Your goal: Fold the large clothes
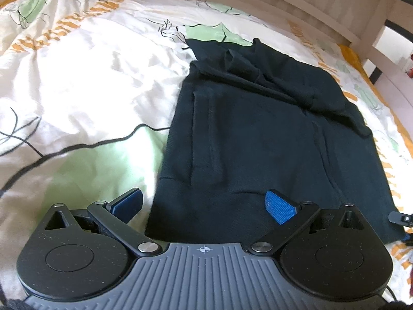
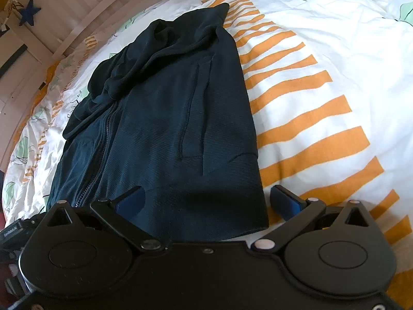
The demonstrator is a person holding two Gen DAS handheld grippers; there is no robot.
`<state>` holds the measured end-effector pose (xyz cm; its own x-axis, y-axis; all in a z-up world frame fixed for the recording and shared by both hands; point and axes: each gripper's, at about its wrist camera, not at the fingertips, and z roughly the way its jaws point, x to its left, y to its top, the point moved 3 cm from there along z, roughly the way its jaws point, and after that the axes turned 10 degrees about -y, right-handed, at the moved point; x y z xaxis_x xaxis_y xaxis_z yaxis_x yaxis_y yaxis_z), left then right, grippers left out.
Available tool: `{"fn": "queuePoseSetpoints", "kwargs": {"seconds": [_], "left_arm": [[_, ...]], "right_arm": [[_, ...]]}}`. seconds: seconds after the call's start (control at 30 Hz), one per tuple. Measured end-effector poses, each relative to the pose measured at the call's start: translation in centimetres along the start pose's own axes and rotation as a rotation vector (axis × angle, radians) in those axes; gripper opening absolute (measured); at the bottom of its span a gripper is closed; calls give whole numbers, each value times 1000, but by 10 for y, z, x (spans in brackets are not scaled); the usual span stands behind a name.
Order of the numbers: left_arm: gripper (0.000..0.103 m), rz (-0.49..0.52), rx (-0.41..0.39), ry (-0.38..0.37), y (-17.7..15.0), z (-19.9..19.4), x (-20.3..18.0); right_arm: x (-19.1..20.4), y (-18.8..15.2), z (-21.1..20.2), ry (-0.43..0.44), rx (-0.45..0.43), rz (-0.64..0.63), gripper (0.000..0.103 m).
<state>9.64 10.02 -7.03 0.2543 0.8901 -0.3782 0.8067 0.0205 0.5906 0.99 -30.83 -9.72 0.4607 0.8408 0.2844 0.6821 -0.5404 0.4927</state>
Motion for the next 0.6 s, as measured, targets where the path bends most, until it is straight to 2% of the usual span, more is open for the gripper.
{"fn": "queuePoseSetpoints", "kwargs": {"seconds": [0.2, 0.43, 0.53, 0.57, 0.6], "left_arm": [[103, -8, 100, -7, 1, 21, 4], [100, -51, 121, -64, 6, 27, 8], [72, -75, 91, -91, 6, 22, 10], [58, -85, 80, -93, 6, 19, 13], [50, -97, 71, -96, 6, 17, 14]], "right_arm": [[0, -1, -1, 5, -2, 7, 103], [-1, 0, -2, 21, -5, 21, 103], [-2, 0, -3, 39, -2, 30, 103], [-2, 1, -4, 47, -3, 32, 101], [-2, 1, -5, 51, -5, 34, 98]]}}
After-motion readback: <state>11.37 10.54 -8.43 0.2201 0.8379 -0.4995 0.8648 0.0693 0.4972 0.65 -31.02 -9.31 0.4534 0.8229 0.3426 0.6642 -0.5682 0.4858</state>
